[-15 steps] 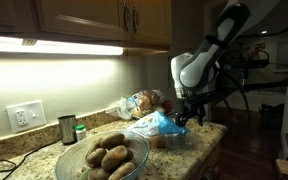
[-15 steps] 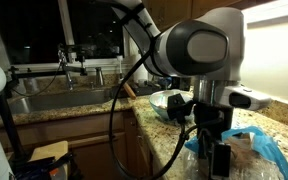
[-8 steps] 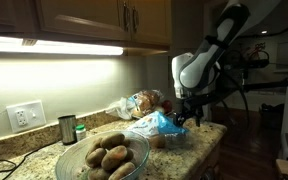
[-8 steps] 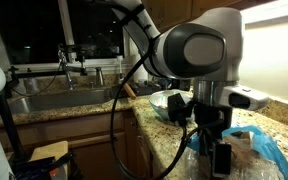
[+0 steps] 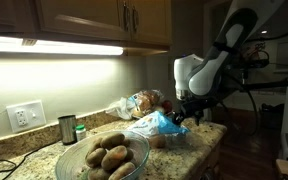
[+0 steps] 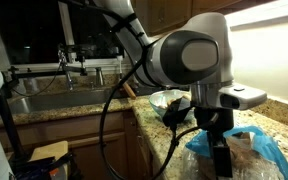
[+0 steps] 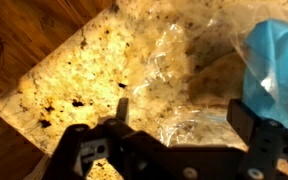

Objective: Take one potato out of the plastic and place it in the glass bowl

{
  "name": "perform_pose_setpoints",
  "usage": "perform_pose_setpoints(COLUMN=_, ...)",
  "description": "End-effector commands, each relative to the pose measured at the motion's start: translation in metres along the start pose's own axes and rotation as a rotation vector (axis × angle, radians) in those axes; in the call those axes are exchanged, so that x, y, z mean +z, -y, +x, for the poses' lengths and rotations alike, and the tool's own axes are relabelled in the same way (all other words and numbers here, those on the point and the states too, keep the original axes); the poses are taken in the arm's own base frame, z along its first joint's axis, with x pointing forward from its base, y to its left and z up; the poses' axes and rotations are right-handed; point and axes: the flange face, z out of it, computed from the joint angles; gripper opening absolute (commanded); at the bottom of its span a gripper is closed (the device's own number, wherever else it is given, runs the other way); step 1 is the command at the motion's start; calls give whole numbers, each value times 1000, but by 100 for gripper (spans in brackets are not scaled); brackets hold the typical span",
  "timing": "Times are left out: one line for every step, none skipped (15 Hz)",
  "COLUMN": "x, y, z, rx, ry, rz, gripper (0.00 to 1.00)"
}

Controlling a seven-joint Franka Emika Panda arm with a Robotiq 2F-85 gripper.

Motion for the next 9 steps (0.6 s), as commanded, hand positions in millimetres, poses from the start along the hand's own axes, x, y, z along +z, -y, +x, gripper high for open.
perform_pose_setpoints(x=-3, y=-2, z=-10, rx=65, ry=-49, rz=-10, gripper=100)
perform_pose_setpoints(x=-3, y=-1, z=-11, rx=71, ry=-56, rz=-15, gripper=100)
perform_pose_setpoints(x=-3, y=0, z=-12, rx=79, ry=-63, rz=-19, gripper=100)
perform_pose_setpoints(x=-3, y=2, z=-14, rx=82, ry=-64, rz=-24, gripper=100)
perform_pose_setpoints(x=-3, y=4, z=-15, rx=75, ry=-63, rz=-30, gripper=100)
perform_pose_setpoints(x=-3, y=5, z=-17, rx=74, ry=-58, rz=-36, gripper=100)
perform_pose_setpoints(x=-1, y=8, z=-6, rx=61, ry=-46, rz=-34, gripper=100)
perform_pose_setpoints(x=0, y=9, z=-7, rx=59, ry=-46, rz=-34, gripper=100)
perform_pose_setpoints(x=0, y=9, z=-8, rx=58, ry=-45, rz=-34, gripper=100)
